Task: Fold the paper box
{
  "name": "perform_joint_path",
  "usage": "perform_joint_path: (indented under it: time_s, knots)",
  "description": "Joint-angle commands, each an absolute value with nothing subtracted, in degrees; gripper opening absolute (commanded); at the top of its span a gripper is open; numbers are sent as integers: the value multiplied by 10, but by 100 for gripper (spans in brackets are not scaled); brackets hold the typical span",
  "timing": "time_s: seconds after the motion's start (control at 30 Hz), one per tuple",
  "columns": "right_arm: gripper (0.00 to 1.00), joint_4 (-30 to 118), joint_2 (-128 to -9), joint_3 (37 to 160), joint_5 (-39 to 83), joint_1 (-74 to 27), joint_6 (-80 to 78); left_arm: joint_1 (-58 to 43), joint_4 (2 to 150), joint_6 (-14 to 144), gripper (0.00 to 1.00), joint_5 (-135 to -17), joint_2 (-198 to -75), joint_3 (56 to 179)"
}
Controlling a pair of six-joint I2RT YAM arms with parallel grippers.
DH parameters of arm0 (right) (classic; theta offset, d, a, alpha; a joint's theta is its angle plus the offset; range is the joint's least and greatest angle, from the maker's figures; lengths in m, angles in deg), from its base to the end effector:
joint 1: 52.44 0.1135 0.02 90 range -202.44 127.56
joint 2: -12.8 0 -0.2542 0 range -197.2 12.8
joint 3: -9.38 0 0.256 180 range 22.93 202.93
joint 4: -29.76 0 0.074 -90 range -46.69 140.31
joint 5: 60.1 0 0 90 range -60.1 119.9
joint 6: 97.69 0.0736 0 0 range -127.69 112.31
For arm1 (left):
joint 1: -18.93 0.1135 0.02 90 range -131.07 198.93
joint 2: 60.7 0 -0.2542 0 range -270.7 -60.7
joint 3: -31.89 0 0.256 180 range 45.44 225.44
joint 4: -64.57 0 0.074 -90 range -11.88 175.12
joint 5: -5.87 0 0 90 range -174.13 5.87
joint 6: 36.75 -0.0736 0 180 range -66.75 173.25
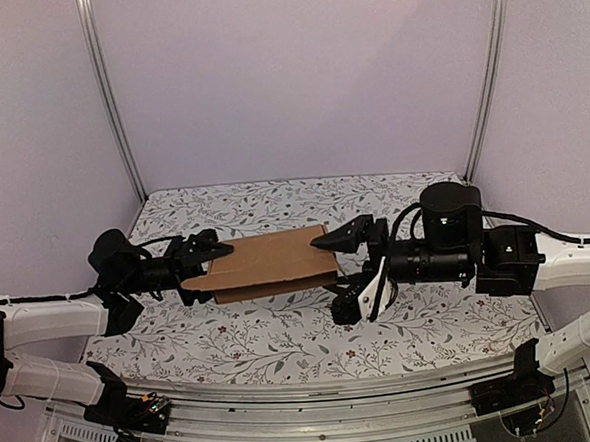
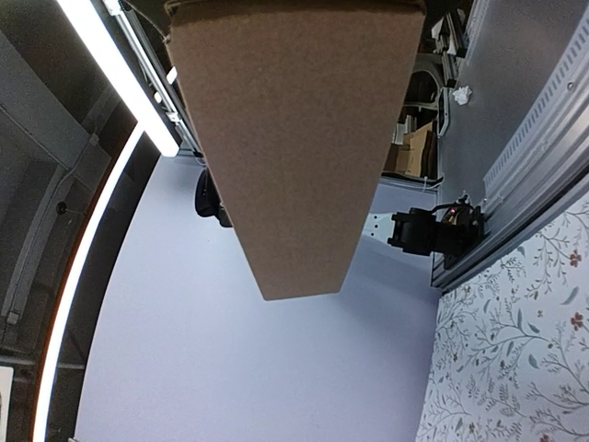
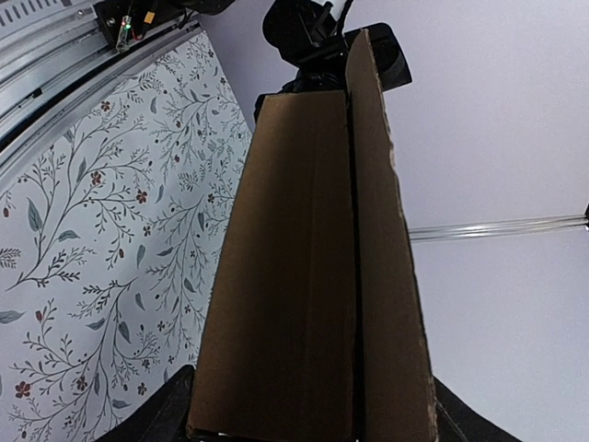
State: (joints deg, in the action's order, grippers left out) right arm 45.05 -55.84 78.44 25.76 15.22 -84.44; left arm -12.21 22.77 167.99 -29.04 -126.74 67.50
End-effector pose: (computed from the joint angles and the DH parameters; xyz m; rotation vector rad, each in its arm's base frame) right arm 0.1190 0.3034 0.3143 -1.7572 0.5106 -0.0456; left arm 0.1839 -0.1816 0.2390 0.3224 -1.9672 2.2201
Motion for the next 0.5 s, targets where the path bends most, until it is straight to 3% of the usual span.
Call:
perform_joint_path:
  time_s: [0.0, 0.33, 0.47]
  knots:
    - [69, 438, -559, 770, 281, 160, -860, -128, 208, 1729, 0, -278, -1272, 675]
    - [46, 438, -555, 762, 296, 162, -871, -129, 217, 1729, 1, -279, -1267, 672]
    - [41, 419, -554, 759, 314, 162, -867, -129, 224, 1726, 16, -280, -1262, 667]
